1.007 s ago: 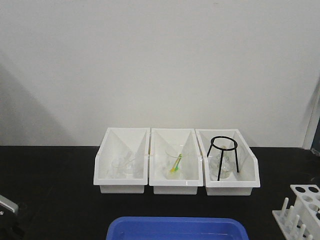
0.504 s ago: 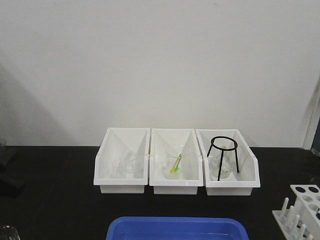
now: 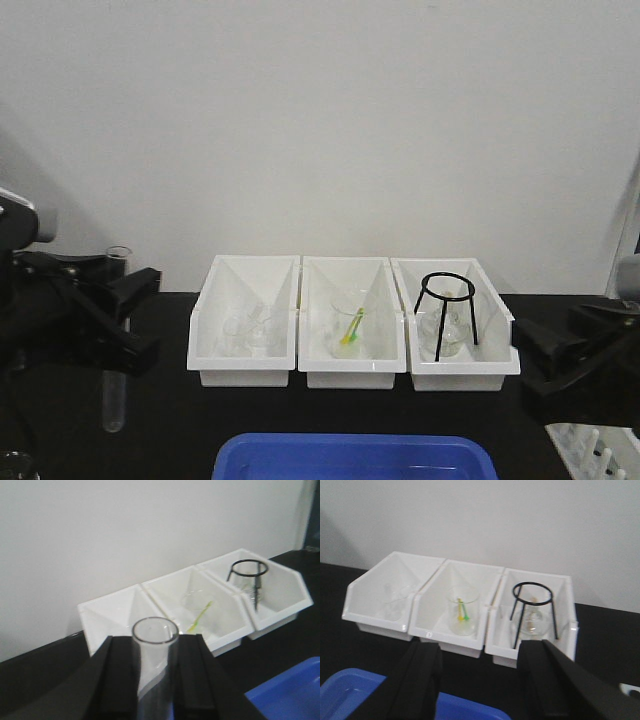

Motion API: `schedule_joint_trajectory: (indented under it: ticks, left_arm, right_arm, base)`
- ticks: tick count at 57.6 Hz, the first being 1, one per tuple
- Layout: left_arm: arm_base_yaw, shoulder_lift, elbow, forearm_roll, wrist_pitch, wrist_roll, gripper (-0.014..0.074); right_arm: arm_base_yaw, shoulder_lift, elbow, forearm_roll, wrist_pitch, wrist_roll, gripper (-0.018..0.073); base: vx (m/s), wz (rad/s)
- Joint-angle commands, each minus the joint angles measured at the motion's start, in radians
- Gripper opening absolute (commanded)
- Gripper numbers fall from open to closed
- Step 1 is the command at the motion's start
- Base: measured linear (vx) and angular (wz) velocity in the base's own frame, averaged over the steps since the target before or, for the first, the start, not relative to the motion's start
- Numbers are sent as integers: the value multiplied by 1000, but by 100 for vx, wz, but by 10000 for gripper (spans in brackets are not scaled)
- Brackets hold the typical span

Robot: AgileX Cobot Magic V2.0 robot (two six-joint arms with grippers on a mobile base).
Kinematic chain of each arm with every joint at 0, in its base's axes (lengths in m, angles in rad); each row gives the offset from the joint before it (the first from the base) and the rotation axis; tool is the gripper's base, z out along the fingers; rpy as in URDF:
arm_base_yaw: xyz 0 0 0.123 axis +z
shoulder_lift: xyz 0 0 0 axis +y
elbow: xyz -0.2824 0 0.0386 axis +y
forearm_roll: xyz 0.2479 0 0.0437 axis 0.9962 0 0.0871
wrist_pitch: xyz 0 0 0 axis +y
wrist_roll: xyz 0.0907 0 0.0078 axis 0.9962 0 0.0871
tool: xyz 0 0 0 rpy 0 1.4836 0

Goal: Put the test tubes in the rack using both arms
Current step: 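Bring the tube between the grippers and close the right gripper on it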

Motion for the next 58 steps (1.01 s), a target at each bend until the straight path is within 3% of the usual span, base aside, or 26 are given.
schedule_joint_trajectory:
  ticks: [1,11,32,47,58]
  left_arm:
    - [-73,-14,-38,-17,-125,-11,-22]
    - [-181,-10,-38,-17,-150,-43,-22]
    - [-298,-10,-38,-16,-210,-83,-22]
    - [-338,-10,-38,-16,-212,-91,-22]
    - [-387,-10,-38,-16,-211,-99,-22]
  right_arm:
    - [62,35,-31,-7,-153,-8,404]
    - [198,116,-31,-7,-276,-8,404]
    - [394,190,-31,-8,-390,-8,404]
    - [463,190,-31,-29,-448,-5,404]
    - [462,190,-31,-29,-459,2,404]
  base:
    - [0,0]
    - [0,0]
    - [0,0]
    - [0,0]
    - [0,0]
